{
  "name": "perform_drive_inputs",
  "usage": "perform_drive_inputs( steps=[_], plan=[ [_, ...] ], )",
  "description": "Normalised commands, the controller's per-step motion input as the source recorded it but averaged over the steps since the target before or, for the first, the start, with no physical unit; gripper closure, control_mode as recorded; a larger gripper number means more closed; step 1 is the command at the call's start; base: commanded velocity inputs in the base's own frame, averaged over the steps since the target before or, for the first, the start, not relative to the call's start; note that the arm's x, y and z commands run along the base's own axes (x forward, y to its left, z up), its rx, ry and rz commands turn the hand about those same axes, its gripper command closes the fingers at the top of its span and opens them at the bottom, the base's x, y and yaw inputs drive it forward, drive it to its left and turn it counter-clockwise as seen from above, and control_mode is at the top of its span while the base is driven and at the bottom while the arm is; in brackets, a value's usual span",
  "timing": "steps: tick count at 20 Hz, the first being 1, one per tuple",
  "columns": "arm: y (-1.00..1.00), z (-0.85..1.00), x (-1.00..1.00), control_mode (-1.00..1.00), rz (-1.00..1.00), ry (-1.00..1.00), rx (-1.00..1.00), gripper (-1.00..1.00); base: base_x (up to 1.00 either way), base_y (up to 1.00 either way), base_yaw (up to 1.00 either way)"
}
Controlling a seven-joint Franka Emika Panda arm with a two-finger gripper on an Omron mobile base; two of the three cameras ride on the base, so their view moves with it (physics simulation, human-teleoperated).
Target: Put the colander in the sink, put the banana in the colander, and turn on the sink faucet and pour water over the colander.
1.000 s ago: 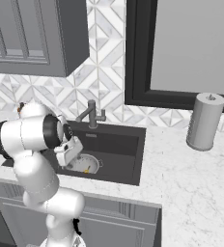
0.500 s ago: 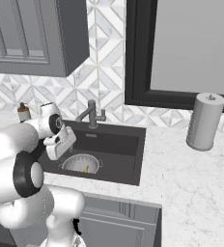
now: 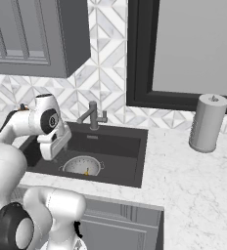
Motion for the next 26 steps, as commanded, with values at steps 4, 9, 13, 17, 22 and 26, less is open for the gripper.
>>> perform_drive_inputs(
  steps=[4, 9, 13, 17, 22, 26],
  plan=[
    [-0.74, 0.44, -0.34, -1.0, 0.08, 0.0, 0.04, -1.0, 0.0, 0.0, 0.0],
    [-0.93, 0.3, -0.07, -1.0, 0.14, -0.05, 0.01, -1.0, 0.0, 0.0, 0.0],
    [-0.91, 0.17, 0.0, -1.0, 0.22, -0.13, 0.02, -1.0, 0.0, 0.0, 0.0],
    [-0.74, 0.02, 0.19, -1.0, 0.28, -0.04, 0.12, -1.0, 0.0, 0.0, 0.0],
    [-0.36, 0.0, 0.4, -1.0, 0.32, -0.01, 0.11, -1.0, 0.0, 0.0, 0.0],
    [0.05, 0.0, 0.44, -1.0, 0.33, 0.0, 0.04, -1.0, 0.0, 0.0, 0.0]
  ],
)
